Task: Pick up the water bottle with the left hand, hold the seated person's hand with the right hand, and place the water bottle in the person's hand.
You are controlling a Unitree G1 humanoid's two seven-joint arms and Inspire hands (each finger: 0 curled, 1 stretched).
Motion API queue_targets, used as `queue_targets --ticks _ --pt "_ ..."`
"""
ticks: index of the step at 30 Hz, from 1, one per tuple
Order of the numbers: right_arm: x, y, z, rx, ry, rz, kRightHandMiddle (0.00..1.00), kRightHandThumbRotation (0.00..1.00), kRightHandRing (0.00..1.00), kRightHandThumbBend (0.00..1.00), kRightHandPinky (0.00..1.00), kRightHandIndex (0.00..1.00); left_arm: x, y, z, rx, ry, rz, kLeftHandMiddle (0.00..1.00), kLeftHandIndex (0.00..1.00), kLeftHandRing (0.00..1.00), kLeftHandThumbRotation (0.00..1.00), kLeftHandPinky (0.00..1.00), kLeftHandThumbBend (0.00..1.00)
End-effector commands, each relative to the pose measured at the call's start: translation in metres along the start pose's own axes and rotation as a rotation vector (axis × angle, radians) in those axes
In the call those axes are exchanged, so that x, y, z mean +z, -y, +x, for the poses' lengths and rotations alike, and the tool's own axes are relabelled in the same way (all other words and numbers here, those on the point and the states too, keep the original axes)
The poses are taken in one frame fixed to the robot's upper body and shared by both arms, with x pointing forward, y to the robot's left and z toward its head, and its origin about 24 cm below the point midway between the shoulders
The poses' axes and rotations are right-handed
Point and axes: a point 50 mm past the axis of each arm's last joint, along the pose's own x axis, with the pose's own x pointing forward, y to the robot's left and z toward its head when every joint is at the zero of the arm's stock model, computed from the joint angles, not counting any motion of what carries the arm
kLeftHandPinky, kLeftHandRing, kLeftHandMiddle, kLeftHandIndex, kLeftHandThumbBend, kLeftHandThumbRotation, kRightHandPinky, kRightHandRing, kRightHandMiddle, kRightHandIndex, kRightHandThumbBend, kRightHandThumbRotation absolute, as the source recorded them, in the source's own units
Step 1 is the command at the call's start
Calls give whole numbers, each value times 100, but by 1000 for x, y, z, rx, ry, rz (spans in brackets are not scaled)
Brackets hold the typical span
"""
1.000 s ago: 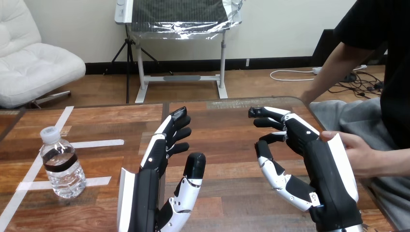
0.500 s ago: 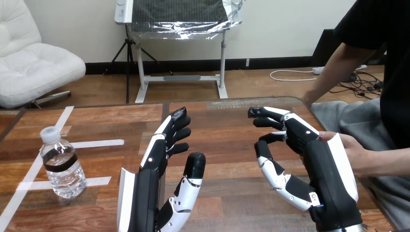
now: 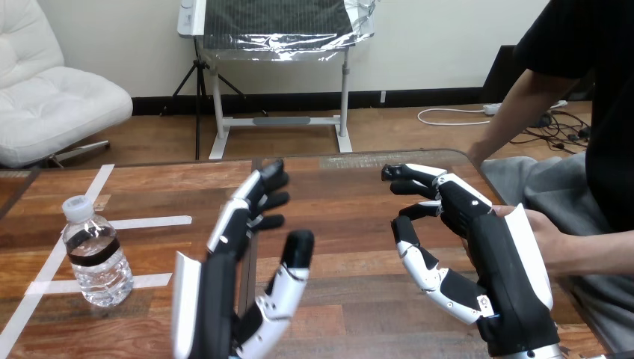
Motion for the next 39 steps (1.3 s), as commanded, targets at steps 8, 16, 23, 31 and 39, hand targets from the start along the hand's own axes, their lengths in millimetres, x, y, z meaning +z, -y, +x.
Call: queue_targets --ticks 8,16,23,31,39 --pt "6 5 15 -23 73 1 79 0 74 26 60 71 19 -26 35 196 200 175 84 84 81 67 73 36" --pt "6 5 16 -25 79 -3 78 0 75 27 60 71 13 -47 41 284 218 336 85 84 82 63 75 36" --pt "6 7 17 -27 90 -20 77 0 73 28 60 70 2 -87 47 423 172 567 89 88 86 71 81 42" --pt "6 7 17 -29 88 -17 77 0 73 29 60 70 -6 -104 48 467 172 678 90 89 88 72 82 43" --pt "5 7 18 -26 89 -17 77 0 74 30 61 70 -15 -118 49 490 154 737 90 90 89 70 84 44"
